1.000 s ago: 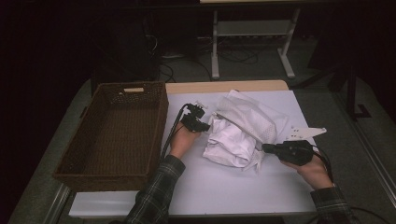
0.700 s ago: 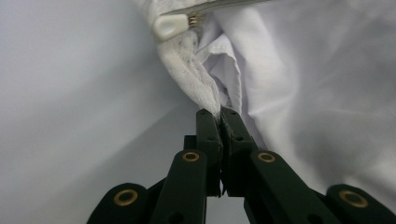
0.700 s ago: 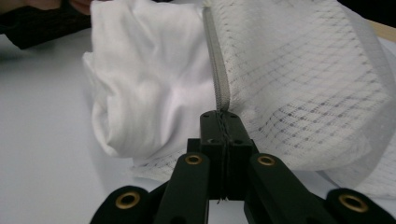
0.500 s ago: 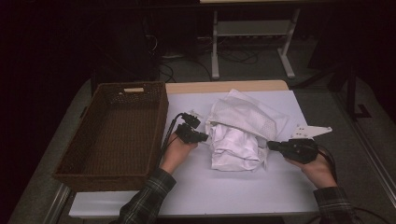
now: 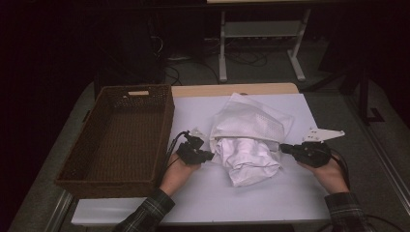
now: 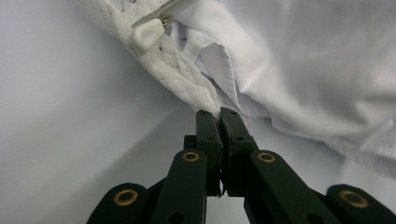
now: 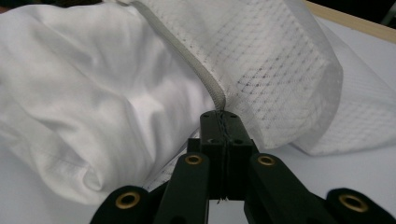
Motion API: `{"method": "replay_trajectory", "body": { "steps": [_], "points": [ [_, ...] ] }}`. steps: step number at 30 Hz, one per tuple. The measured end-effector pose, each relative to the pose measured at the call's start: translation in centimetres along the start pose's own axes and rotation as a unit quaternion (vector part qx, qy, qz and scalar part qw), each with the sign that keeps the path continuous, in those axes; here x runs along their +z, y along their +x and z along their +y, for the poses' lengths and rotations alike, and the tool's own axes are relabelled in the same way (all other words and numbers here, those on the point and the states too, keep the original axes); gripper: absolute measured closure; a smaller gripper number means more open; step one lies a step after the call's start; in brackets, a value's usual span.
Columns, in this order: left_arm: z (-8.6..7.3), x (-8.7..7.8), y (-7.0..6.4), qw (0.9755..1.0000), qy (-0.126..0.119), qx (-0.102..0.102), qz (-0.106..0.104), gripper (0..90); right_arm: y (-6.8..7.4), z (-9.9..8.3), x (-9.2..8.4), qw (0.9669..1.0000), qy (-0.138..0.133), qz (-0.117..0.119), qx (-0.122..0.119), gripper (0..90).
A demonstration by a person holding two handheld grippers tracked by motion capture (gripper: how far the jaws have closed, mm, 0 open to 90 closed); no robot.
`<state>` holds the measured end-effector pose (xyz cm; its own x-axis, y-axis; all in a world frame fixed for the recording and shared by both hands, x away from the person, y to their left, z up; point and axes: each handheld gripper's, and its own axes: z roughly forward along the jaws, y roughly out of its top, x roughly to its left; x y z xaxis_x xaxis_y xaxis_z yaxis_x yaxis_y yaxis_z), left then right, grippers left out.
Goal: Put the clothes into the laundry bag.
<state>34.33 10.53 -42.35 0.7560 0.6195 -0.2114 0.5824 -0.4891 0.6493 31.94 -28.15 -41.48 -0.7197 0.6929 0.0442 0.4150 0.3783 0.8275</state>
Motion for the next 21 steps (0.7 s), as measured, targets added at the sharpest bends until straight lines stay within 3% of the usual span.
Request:
{"method": "replay_trajectory", "body": {
  "steps": [1,4,11,12,14,16,20,21],
  "points": [
    [-0.9,-0.3,-0.6,0.9999,-0.001,0.007,-0.012,87.5,0.0,0.0,0.0,1.0000,0.000,0.000,0.000,88.8],
    [-1.8,-0.4,-1.1,0.9998,-0.002,0.016,-0.014,87.5,-0.2,-0.1,0.3,0.9999,0.009,-0.007,0.000,88.8],
    [-2.2,-0.4,-0.7,0.9992,-0.009,0.023,-0.031,87.6,0.0,-0.1,0.7,0.9998,0.018,-0.002,0.003,87.5],
    [-2.2,-0.4,-0.6,0.9992,-0.009,0.023,-0.032,87.6,-0.1,-0.1,0.9,0.9997,0.021,0.002,0.013,75.9],
    [-2.2,-0.4,-0.5,0.9992,-0.010,0.023,-0.032,87.6,-0.1,0.0,0.8,0.9996,0.019,0.004,0.019,71.3],
    [-2.2,-0.4,-0.6,0.9991,-0.011,0.025,-0.033,87.5,0.1,0.6,0.2,0.9991,-0.004,0.014,0.040,61.4],
    [-2.3,-0.3,-0.6,0.9991,-0.011,0.025,-0.033,87.5,0.5,1.3,-0.1,0.9987,-0.004,0.027,0.043,59.3],
    [-2.3,-0.3,-0.6,0.9991,-0.011,0.025,-0.032,87.5,1.5,2.3,-0.4,0.9981,-0.008,0.047,0.039,55.9]
  ]
}}
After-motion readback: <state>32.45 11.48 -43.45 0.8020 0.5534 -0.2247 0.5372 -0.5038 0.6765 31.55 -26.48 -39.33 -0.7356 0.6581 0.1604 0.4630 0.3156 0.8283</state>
